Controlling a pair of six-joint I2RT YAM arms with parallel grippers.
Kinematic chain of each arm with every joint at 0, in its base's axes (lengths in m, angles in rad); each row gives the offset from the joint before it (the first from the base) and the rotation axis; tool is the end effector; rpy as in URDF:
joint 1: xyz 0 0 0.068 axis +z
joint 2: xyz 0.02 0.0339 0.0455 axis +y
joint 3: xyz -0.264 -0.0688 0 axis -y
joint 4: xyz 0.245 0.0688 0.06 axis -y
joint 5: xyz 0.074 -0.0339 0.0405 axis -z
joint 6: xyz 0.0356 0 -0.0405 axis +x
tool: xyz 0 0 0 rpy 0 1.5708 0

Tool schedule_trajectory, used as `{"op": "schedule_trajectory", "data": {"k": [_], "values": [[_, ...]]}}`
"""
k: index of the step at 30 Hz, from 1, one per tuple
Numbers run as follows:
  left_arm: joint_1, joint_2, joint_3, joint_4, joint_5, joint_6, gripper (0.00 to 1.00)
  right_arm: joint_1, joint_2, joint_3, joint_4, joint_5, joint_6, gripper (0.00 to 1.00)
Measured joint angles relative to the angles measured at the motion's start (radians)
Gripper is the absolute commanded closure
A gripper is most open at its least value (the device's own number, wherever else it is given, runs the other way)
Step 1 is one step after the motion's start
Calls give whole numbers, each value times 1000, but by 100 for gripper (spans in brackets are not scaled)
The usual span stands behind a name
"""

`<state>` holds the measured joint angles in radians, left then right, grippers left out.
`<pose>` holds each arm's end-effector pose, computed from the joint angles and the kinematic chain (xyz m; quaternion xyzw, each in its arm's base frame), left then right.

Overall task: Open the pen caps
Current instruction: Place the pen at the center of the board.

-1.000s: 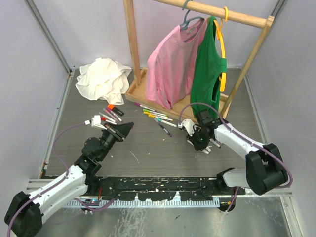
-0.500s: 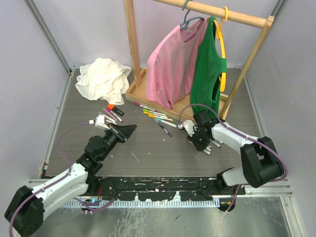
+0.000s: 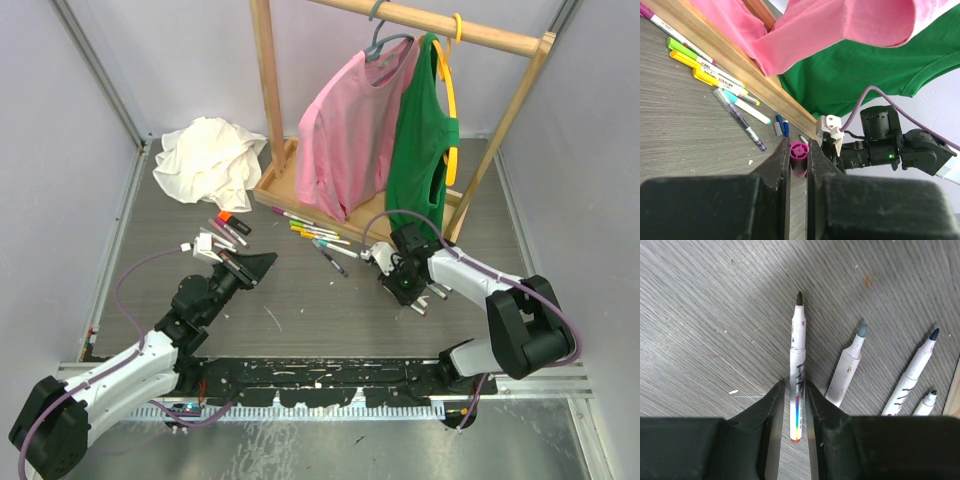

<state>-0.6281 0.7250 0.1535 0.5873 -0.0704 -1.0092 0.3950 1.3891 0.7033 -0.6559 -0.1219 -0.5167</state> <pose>0.1394 -0.0981 0.2082 -0.1574 0.6836 -0.5032 0.5046 0.2058 0.0905 0.1580 -0.4428 0.8873 0.0535 0.1176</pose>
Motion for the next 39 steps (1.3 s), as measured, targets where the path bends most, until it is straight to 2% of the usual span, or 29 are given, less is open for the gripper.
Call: {"op": "schedule_trajectory", "data": {"k": [6, 18, 28, 32, 39], "values": [[0, 0, 0, 0, 6, -2, 100, 0, 15, 12, -7, 3, 19, 81], [-8, 15, 1, 6, 23, -2, 100, 0, 21, 18, 0, 33, 44, 83], [-89, 106, 25, 23, 26, 10, 100, 0, 20, 19, 13, 59, 48, 63], [-135, 139, 45, 34, 11, 26, 100, -3, 17, 20, 15, 61, 48, 60], [-267, 239, 100, 20, -95, 46, 100, -4, -29, 21, 13, 38, 48, 58]]}}
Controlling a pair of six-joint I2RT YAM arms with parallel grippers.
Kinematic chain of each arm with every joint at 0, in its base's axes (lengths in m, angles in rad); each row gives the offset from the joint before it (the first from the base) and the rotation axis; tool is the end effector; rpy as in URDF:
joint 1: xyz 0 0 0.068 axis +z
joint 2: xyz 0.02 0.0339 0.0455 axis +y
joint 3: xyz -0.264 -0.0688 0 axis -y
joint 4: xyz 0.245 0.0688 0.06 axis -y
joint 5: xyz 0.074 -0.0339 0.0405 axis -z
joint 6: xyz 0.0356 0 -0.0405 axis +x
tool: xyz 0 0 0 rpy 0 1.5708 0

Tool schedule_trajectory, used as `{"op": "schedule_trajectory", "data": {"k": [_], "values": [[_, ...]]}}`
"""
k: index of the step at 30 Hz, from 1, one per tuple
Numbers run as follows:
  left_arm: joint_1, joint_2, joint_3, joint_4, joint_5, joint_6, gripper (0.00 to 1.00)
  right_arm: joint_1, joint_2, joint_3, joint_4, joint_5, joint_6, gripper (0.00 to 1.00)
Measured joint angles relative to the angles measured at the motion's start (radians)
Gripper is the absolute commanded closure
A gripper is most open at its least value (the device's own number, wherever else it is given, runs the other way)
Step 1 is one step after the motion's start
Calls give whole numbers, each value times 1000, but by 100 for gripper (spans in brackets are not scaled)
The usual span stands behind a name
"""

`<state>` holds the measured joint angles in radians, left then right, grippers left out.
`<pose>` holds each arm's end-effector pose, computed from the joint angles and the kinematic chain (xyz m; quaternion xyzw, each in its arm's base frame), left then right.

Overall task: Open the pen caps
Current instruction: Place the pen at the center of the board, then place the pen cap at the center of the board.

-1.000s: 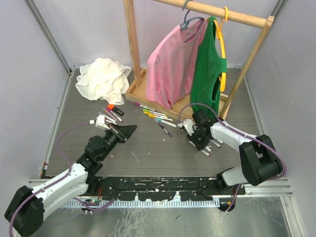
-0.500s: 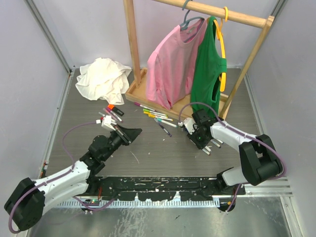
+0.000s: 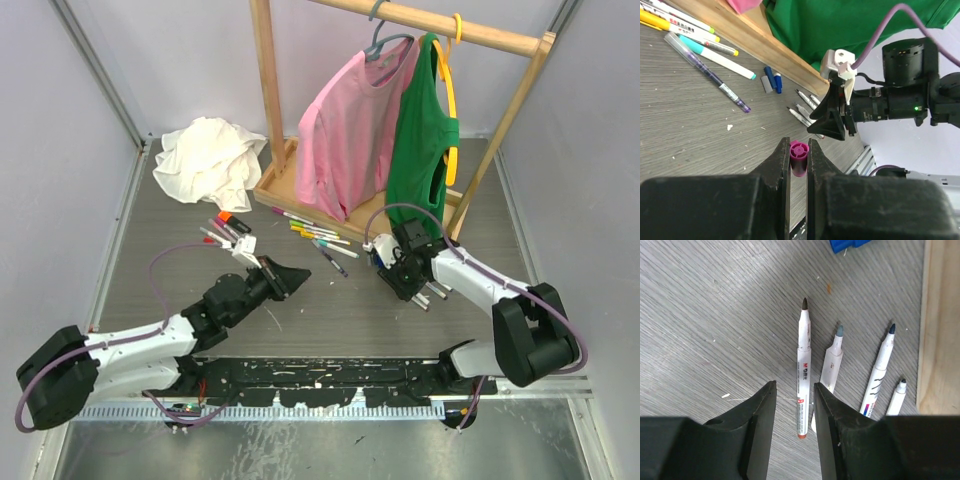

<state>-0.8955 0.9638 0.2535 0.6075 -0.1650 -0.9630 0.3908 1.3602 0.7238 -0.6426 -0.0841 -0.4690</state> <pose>0.1314 -0.1547 0.2049 -0.0801 0.7377 -0.4982 0.4485 0.2106 0.0900 0.1695 -0.4175 0.8960 0.0359 0.1468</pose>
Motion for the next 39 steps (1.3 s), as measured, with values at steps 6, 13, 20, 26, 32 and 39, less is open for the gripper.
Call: {"op": "schedule_trajectory", "data": {"k": [6, 13, 20, 26, 32, 39], "values": [[-64, 145, 101, -19, -65, 8, 100, 0, -38, 4, -1, -18, 0, 58], [-117, 329, 231, -95, -130, -14, 100, -6, -113, 7, 0, -20, -3, 55], [-145, 529, 445, -279, -180, -68, 100, -52, -206, 8, 25, -2, -2, 53], [-150, 745, 698, -472, -184, -101, 100, -61, -206, 8, 29, 9, 1, 53], [-150, 895, 874, -604, -188, -100, 100, -66, -206, 8, 30, 12, 1, 53], [-150, 998, 1004, -697, -191, -96, 95, -66, -206, 8, 30, 13, 1, 52]]}}
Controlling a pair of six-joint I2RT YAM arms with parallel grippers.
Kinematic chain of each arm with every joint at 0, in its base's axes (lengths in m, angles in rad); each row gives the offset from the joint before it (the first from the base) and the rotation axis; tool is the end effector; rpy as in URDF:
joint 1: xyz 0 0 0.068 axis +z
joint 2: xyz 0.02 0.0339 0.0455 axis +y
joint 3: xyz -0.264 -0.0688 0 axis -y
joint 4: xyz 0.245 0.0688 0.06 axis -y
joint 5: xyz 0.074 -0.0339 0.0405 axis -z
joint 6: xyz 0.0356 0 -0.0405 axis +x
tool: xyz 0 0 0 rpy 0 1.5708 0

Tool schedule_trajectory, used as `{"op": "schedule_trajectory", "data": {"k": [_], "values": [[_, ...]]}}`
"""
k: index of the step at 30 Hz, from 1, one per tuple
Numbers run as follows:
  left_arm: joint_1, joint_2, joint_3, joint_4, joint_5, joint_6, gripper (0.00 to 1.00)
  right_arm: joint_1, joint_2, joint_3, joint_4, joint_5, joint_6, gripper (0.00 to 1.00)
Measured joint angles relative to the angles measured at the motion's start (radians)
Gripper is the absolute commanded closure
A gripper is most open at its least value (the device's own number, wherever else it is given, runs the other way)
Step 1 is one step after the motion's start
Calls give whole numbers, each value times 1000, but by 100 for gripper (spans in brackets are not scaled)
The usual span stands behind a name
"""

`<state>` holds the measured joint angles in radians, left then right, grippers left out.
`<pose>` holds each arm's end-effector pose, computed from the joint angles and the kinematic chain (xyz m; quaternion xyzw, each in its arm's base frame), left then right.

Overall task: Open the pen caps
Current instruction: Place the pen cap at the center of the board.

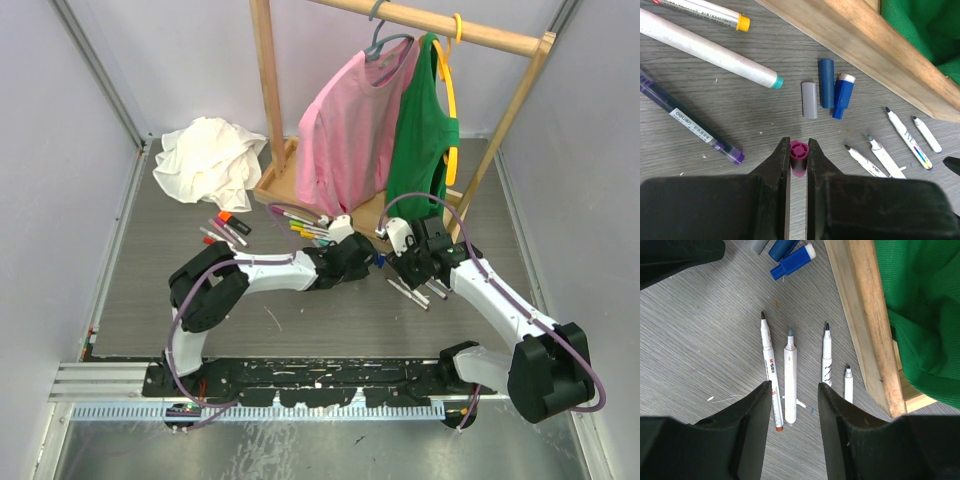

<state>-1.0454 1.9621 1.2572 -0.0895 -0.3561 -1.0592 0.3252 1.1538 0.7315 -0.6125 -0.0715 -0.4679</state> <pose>0.2221 -0.3583 0.1679 -0.0733 0.9105 -0.2423 0.3270 0.2049 0.0718 0.2150 -0.3809 0.8852 0.0155 0.2664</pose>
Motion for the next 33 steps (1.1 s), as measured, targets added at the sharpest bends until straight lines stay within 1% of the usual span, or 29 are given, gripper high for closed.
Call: {"op": "schedule_trajectory", "data": {"k": [4, 7, 10, 13, 16, 26, 30, 33], "values": [[8, 31, 24, -19, 5, 0, 91, 0, -2, 0, 2, 0, 0, 52], [16, 48, 34, -26, 14, -1, 85, 0, -3, 0, 4, 0, 0, 52], [26, 63, 44, -28, 23, -2, 81, -1, -2, 0, 6, 0, 0, 52], [34, 68, 50, -28, 29, -4, 79, -1, -3, 0, 6, 0, 0, 52], [40, 69, 50, -27, 31, -6, 75, -1, -3, 0, 6, 0, 0, 52], [53, 69, 51, -20, 58, -8, 73, -2, -3, 0, 6, 0, 0, 52], [53, 68, 50, -17, 68, -7, 71, -2, -2, 0, 6, 0, 0, 52], [53, 48, 22, -2, 76, -3, 72, -2, -2, 0, 6, 0, 0, 52]]}}
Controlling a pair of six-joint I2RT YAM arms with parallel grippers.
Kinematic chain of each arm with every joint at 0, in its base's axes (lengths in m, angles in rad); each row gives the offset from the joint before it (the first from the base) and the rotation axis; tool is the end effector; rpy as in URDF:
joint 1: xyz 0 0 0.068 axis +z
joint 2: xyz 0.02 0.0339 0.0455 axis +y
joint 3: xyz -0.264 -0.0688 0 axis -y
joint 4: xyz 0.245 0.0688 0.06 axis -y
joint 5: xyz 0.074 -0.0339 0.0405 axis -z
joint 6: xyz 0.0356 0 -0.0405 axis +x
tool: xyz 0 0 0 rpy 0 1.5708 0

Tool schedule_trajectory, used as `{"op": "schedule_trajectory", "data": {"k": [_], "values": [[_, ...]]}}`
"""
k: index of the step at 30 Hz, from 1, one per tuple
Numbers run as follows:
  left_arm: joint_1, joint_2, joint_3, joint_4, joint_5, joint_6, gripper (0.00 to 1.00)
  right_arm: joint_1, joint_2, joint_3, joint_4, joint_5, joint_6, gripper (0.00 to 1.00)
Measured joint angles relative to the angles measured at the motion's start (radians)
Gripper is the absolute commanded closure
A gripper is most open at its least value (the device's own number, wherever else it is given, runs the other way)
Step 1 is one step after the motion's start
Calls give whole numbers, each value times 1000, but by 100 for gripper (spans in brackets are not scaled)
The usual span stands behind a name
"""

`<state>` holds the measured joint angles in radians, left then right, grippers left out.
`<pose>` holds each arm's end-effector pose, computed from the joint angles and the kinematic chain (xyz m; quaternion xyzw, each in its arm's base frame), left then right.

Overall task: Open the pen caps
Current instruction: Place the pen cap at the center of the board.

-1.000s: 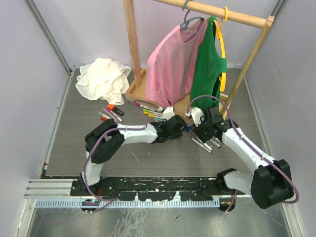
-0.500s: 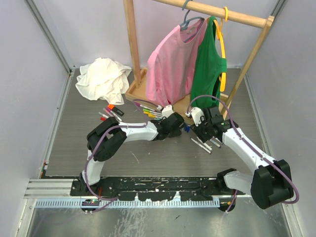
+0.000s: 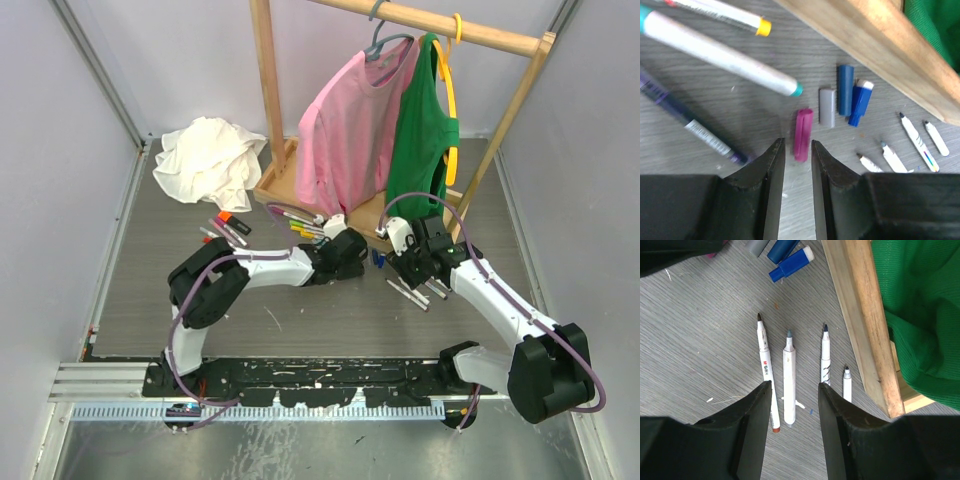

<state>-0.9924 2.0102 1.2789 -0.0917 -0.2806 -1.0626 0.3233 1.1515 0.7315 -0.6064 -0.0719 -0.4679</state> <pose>0.2424 -0.3533 0.1541 -0.0834 0.9194 -0.2423 0.2984 0.2053 0.0715 0.2158 -0.3799 0.8845 0.0151 0.2705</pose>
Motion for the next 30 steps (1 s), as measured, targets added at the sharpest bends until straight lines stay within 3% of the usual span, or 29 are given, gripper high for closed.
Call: {"op": "schedule_trajectory", "data": {"k": [9, 17, 25, 30], "values": [[0, -228, -167, 33, 8, 47, 69, 0, 0, 0, 0, -16, -1, 52], [2, -483, -425, 198, 7, 191, 62, 0, -13, 0, -16, -86, -16, 52], [11, -767, -748, 329, -6, 356, 36, 25, -19, 31, -59, -250, -68, 52], [13, -1010, -856, 332, -50, 465, 14, 141, -18, 70, -48, -294, -85, 51]]}}
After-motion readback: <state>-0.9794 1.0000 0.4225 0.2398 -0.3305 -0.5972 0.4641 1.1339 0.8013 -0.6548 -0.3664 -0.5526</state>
